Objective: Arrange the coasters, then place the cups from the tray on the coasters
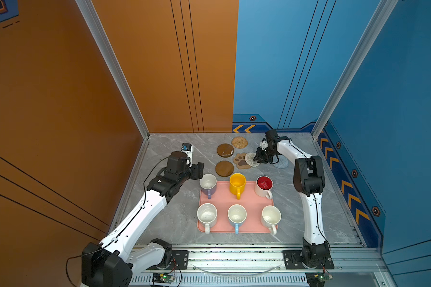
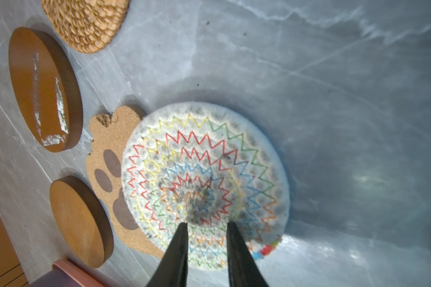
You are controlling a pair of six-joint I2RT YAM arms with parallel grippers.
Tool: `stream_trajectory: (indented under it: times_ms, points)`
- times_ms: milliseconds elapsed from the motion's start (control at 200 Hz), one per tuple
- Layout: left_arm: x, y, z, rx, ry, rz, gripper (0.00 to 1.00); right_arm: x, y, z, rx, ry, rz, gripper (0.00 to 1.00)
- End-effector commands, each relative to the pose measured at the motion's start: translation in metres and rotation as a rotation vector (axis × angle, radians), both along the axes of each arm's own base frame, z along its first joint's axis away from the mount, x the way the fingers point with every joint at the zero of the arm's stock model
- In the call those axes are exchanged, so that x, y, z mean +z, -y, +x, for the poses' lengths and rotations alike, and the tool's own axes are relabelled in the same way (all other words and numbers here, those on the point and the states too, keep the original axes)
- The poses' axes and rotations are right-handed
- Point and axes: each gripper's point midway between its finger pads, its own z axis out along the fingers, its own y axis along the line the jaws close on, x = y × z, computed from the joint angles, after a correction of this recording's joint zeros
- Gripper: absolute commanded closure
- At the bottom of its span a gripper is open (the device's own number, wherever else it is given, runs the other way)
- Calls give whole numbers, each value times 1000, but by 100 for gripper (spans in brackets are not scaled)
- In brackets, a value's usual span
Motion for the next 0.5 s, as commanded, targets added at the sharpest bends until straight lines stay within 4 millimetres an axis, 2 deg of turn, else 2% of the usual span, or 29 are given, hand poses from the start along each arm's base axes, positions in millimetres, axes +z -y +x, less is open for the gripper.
stream_trajectory:
  times_ms: [0, 245, 496]
  points:
    - [-4, 3, -2, -2, -4, 1, 19, -11, 14, -12, -9, -49, -45, 78]
    - [-2, 1, -3, 0, 3, 6, 19, -16, 42, -17, -61, -77, -84, 83]
    - [-1, 4, -2, -6, 4, 5, 19, -15, 61, -22, -76, -95, -106, 85]
